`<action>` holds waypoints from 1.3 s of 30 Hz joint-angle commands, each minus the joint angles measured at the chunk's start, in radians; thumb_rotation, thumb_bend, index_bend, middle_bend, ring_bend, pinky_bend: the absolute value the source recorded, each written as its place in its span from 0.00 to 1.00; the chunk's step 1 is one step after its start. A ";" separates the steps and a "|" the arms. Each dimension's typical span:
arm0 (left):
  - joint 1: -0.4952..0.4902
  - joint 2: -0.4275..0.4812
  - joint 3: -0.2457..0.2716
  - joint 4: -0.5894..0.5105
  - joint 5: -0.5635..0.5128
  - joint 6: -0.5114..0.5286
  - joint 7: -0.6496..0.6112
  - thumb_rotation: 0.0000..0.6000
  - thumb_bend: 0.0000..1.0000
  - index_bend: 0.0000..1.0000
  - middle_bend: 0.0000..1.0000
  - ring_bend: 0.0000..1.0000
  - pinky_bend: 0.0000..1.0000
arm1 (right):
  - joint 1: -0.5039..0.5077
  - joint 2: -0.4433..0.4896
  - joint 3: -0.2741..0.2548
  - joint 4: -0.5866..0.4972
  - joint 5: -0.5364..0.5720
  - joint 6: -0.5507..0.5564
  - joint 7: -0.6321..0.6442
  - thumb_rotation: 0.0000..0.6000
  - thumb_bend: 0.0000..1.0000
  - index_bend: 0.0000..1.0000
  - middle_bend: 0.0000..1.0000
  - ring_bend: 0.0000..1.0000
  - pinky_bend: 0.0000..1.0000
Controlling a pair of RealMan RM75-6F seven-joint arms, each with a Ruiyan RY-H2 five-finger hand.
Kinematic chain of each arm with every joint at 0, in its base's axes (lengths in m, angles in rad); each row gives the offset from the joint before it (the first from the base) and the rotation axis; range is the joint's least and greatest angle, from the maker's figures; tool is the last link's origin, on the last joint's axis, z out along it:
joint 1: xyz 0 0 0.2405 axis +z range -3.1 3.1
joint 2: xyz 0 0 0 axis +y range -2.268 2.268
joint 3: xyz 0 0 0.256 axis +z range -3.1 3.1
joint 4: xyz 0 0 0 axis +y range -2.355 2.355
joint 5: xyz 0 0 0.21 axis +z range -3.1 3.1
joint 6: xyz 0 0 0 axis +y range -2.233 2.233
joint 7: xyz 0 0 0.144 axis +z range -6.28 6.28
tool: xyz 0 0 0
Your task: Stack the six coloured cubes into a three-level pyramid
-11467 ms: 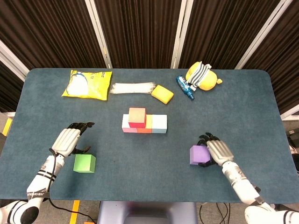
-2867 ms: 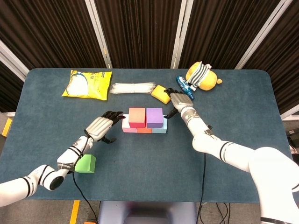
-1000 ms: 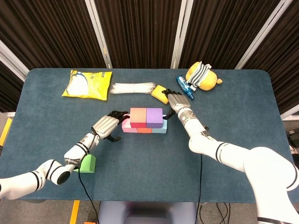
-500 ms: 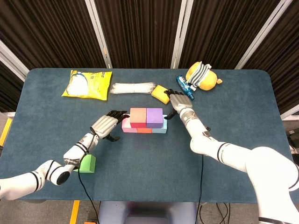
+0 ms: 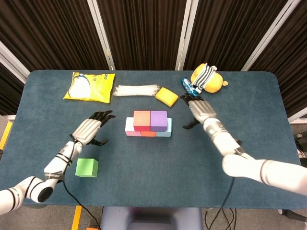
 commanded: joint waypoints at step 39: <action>0.303 0.099 0.197 -0.271 -0.015 0.145 0.294 1.00 0.31 0.06 0.10 0.09 0.08 | -0.422 0.138 0.034 -0.035 -0.531 0.038 0.341 1.00 0.27 0.03 0.07 0.00 0.10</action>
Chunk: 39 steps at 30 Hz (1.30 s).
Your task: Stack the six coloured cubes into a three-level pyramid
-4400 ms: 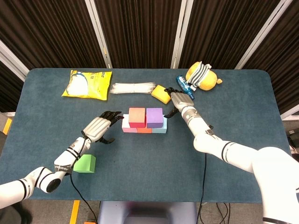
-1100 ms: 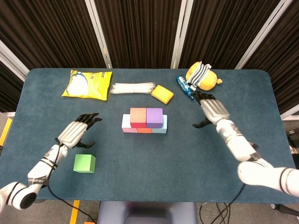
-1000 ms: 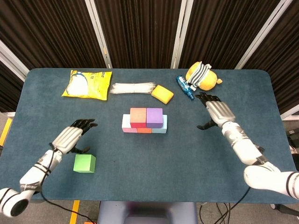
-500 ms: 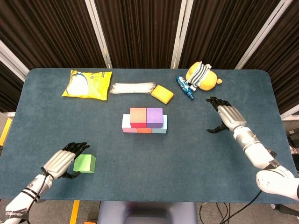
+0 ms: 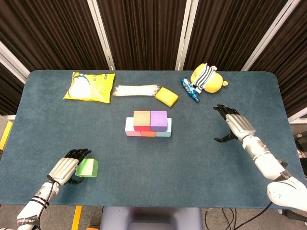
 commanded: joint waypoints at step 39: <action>-0.589 0.146 -0.391 0.004 -0.482 -0.341 0.005 1.00 0.29 0.34 0.47 0.44 0.51 | -0.203 0.211 0.078 -0.103 -0.071 0.106 0.155 1.00 0.27 0.03 0.07 0.00 0.10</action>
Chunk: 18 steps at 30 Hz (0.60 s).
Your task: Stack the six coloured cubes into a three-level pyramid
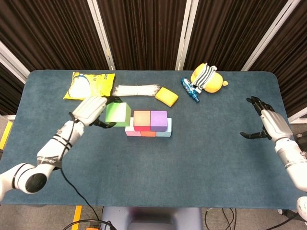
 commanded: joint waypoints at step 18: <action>-0.389 -0.183 0.114 0.181 -0.504 -0.040 0.250 1.00 0.29 0.33 0.47 0.44 0.49 | -0.006 0.027 0.022 -0.036 0.045 -0.014 -0.048 1.00 0.27 0.03 0.07 0.00 0.10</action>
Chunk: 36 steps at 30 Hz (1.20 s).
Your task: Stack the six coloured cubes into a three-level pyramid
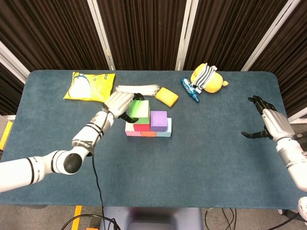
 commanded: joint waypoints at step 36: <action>-0.173 -0.149 0.067 0.123 -0.238 0.036 0.100 1.00 0.29 0.31 0.45 0.43 0.46 | -0.023 -0.024 0.010 0.066 -0.020 -0.048 0.052 1.00 0.27 0.03 0.06 0.00 0.10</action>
